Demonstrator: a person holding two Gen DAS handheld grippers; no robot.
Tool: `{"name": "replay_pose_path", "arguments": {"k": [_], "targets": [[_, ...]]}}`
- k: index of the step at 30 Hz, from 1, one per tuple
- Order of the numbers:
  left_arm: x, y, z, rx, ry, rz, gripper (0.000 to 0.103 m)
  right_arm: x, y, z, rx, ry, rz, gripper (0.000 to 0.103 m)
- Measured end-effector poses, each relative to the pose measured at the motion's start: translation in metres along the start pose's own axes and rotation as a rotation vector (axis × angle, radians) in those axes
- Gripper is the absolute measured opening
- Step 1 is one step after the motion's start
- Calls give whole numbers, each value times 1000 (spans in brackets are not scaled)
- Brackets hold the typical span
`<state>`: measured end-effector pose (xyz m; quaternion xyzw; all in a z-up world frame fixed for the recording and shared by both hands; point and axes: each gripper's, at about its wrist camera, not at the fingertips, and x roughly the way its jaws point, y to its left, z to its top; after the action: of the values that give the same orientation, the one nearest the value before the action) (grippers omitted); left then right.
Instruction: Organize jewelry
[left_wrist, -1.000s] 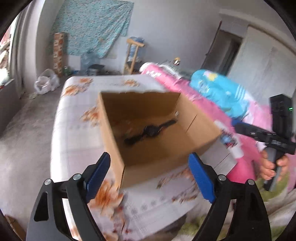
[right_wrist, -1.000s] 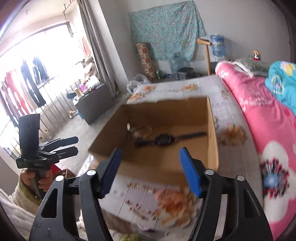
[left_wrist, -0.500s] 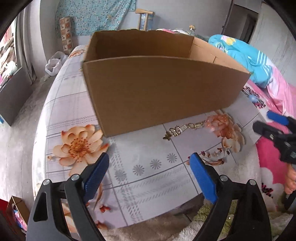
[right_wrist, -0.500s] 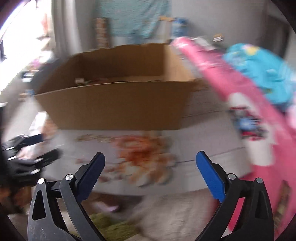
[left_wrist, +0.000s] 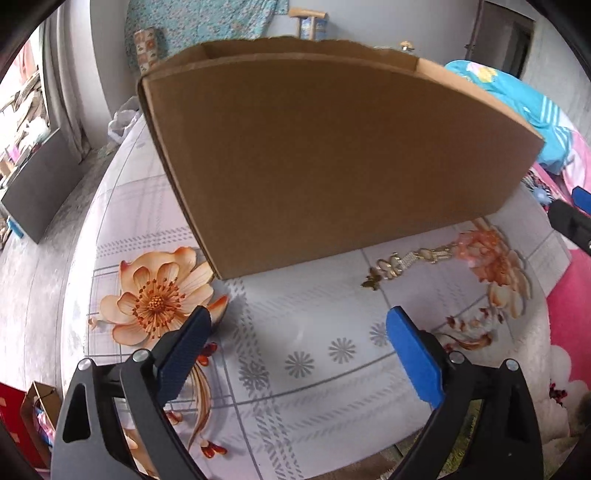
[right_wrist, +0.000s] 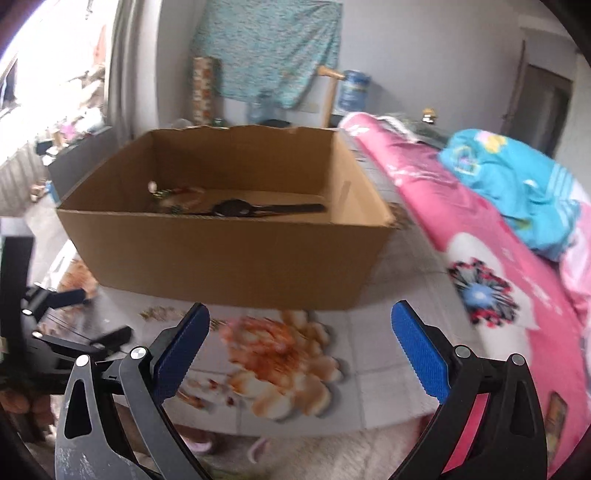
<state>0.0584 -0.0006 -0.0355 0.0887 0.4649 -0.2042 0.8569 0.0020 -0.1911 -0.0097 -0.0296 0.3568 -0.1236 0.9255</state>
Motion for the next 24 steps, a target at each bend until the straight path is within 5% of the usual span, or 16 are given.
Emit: {"name": "replay_pose_path", "arguments": {"k": [8, 11, 24], "targets": [[9, -12, 8, 31, 23, 53, 97, 28, 7, 28, 90, 80, 241, 94], [10, -13, 10, 22, 31, 56, 97, 37, 9, 34, 122, 126, 306, 84], [8, -14, 6, 4, 21, 70, 98, 56, 3, 38, 219, 217, 368, 76]]}}
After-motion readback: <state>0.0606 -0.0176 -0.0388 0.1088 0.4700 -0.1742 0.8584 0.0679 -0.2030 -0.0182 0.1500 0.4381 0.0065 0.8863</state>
